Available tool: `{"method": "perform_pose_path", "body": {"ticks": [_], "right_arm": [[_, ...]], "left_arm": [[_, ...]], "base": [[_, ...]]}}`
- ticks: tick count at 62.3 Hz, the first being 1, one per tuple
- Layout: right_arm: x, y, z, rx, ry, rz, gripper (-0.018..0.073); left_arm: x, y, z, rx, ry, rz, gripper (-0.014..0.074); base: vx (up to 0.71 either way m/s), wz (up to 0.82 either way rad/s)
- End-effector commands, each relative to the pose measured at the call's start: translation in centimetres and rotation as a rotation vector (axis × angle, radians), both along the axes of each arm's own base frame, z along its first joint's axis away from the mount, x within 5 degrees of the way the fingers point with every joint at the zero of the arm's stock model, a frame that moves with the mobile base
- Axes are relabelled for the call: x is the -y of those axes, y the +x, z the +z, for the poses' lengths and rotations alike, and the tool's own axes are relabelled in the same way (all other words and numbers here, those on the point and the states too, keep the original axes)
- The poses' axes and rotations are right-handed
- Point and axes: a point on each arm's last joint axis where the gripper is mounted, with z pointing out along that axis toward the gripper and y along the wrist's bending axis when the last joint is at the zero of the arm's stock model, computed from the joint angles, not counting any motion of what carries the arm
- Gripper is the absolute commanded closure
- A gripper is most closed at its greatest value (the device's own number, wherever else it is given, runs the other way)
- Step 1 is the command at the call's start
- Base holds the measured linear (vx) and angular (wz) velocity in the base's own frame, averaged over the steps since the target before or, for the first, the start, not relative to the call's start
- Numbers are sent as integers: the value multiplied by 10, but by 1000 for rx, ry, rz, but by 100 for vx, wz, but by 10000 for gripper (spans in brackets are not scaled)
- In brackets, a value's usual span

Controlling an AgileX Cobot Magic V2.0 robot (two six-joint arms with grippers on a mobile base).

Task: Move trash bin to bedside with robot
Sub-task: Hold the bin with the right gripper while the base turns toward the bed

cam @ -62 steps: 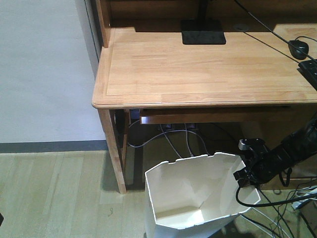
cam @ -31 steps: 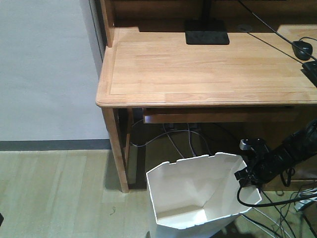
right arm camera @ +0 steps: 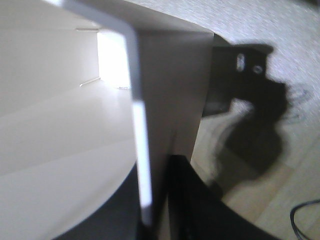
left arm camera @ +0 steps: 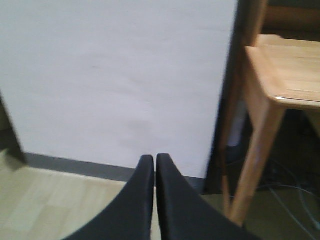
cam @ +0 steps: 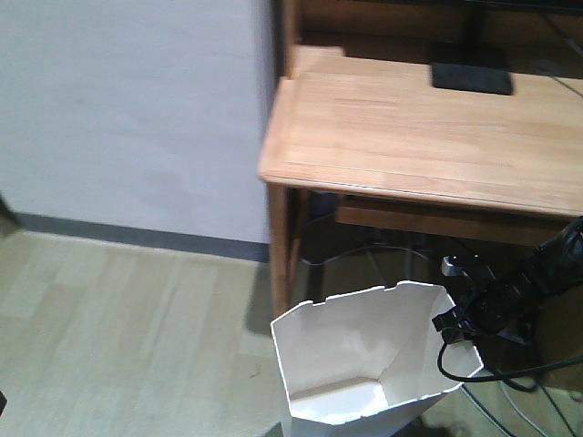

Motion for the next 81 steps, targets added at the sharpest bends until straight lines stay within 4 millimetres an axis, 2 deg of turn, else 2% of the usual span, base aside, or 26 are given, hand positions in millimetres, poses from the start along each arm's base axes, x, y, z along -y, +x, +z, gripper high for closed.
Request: {"method": "perform_pose_path", "body": {"ticks": [1,33,81], "right_arm": [[-11,8,31,2,158,-3,561],[-11,8,31,2,158,-3,561],[-11,8,31,2,158,-3,561]], "left_arm": [[0,3,4,52,-6,-2,603],[0,3,4,52,-6,-2,603],[0,3,4,52,-6,-2,603]], "base": [[-4,69],[-4,67],[8,42]]}}
